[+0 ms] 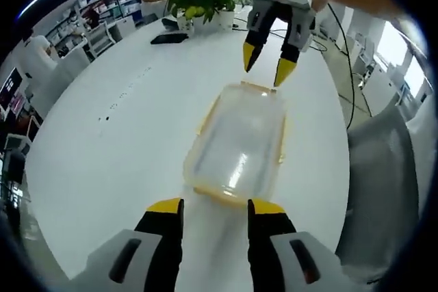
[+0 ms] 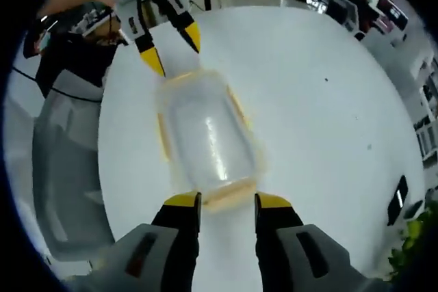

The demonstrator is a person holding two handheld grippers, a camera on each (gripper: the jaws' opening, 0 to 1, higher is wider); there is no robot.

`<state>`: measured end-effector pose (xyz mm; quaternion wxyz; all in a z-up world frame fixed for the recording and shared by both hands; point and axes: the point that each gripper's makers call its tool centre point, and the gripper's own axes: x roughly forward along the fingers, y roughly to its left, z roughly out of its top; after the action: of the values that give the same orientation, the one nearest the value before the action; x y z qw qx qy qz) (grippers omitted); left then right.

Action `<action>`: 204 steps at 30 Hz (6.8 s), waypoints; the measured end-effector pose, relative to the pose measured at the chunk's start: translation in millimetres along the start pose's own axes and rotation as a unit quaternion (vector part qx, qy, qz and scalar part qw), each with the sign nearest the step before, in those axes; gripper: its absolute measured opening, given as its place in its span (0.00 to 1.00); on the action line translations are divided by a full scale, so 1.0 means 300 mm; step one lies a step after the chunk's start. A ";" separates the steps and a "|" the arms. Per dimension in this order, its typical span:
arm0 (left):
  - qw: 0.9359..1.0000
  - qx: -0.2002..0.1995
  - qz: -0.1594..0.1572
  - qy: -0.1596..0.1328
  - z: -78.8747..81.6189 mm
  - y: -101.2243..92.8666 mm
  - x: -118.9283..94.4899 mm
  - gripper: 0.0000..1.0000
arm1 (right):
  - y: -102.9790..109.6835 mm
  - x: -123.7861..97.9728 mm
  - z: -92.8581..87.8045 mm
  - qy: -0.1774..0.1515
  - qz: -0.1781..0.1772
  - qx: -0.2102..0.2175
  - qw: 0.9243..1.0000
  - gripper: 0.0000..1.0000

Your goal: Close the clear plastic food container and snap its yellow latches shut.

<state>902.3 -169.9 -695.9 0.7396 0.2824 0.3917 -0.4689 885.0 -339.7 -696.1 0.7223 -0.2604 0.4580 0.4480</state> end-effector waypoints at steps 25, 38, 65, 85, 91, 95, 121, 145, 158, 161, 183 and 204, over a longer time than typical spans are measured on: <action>0.977 -0.211 0.038 -0.023 0.006 -0.039 0.038 0.23 | 0.026 0.054 0.003 -0.132 -0.043 0.256 0.957 0.27; 0.963 -0.264 0.038 -0.040 -0.005 -0.050 0.057 0.22 | 0.035 0.065 -0.008 -0.142 -0.036 0.290 0.946 0.27; 0.928 -0.365 0.049 -0.064 -0.025 -0.042 0.068 0.22 | 0.034 0.077 0.001 -0.145 -0.041 0.339 0.929 0.29; 0.889 -0.452 0.032 -0.060 -0.038 -0.070 0.086 0.16 | 0.044 0.083 -0.004 -0.140 -0.038 0.377 0.915 0.27; 0.888 -0.454 0.038 -0.055 -0.035 -0.074 0.093 0.15 | 0.026 0.092 -0.004 -0.147 -0.039 0.417 0.896 0.24; 0.888 -0.454 0.039 -0.054 -0.034 -0.071 0.100 0.15 | 0.042 0.082 -0.002 -0.160 -0.023 0.415 0.895 0.24; 0.989 -0.081 -0.018 -0.121 0.217 -0.102 0.048 0.21 | 0.003 -0.002 0.200 -0.246 -0.004 0.173 0.954 0.26; 0.993 0.010 -0.071 -0.097 0.218 -0.189 0.112 0.18 | 0.076 0.117 0.243 -0.190 0.039 0.036 0.980 0.21; 0.990 0.071 -0.075 -0.092 0.212 -0.262 0.091 0.19 | 0.045 0.143 0.268 -0.178 0.044 0.007 0.983 0.22; 0.989 0.104 -0.072 -0.083 0.201 -0.276 0.094 0.20 | 0.050 0.149 0.255 -0.166 0.046 -0.008 0.985 0.23; 0.989 0.115 -0.065 -0.067 0.167 -0.276 0.097 0.23 | 0.161 0.158 0.212 -0.132 0.063 -0.139 0.979 0.22; 0.986 0.147 -0.052 -0.053 0.167 -0.321 0.102 0.28 | 0.136 0.178 0.223 -0.137 0.061 -0.162 0.975 0.19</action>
<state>837.7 -262.3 -699.7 0.6843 0.3421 0.2930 -0.5734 887.1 -246.4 -712.9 0.6977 -0.2817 0.2907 0.5910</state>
